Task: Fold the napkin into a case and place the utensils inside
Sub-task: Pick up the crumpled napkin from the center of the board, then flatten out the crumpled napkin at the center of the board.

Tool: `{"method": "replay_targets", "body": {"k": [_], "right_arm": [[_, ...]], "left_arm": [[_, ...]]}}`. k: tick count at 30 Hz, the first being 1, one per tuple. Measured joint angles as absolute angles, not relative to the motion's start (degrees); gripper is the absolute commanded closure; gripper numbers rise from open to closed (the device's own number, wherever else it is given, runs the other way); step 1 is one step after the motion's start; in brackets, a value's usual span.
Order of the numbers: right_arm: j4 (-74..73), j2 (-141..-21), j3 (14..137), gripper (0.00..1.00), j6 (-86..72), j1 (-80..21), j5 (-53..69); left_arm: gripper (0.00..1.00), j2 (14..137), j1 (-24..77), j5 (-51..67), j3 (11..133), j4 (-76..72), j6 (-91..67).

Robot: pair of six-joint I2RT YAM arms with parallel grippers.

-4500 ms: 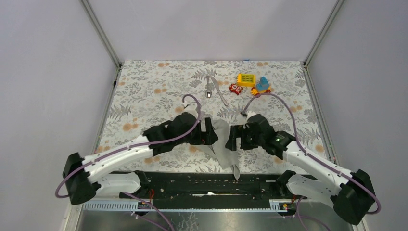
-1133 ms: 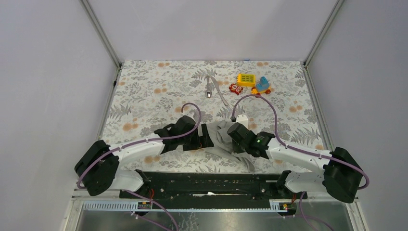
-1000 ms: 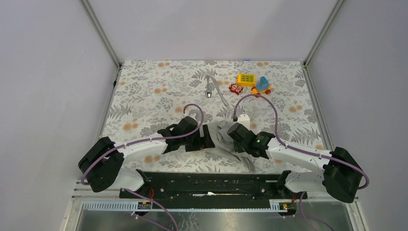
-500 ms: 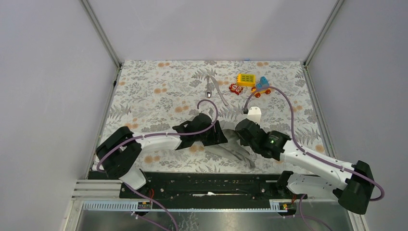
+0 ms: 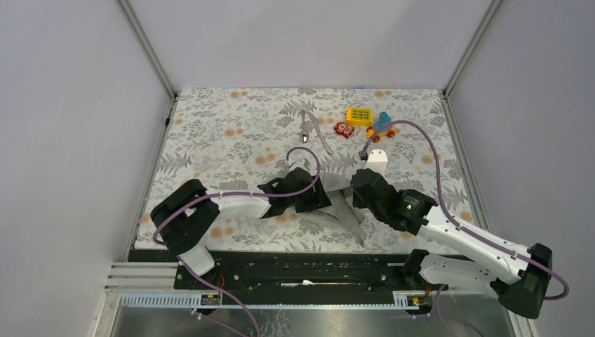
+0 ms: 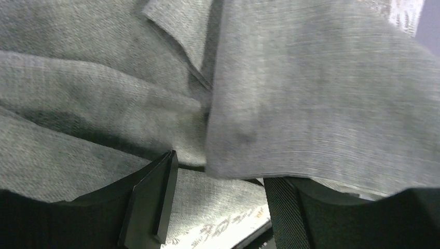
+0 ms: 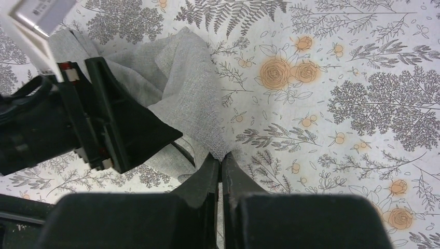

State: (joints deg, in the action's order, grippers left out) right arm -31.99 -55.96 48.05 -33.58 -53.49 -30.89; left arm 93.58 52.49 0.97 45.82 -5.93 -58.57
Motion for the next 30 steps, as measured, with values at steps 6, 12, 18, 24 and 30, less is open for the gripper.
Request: {"method": "replay_targets", "body": {"k": [6, 12, 18, 24, 30], "right_arm": [[-32.8, -55.4, 50.6, 1.00, -32.9, -53.5, -30.5], [-32.9, -55.6, 55.7, 1.00, -30.4, -53.5, -30.3], [-32.4, -60.3, 63.3, 1.00, -26.5, -53.5, -30.1], [-30.1, -68.7, 75.4, 1.00, -21.1, -53.5, -28.3], [-29.6, -72.4, 89.9, 1.00, -14.3, -53.5, -21.6]], "left_arm": [[0.60, 95.4, 52.4, -3.3, 48.1, -3.5, -56.2], [0.73, 91.9, 48.7, -6.7, 52.8, 2.3, -50.0], [0.85, 79.9, 37.2, -7.8, 60.9, 13.1, -41.7], [1.00, 74.2, 29.9, -7.2, 80.8, 27.5, -32.4], [1.00, 74.2, 29.1, -8.3, 105.4, 42.8, -24.9]]}}
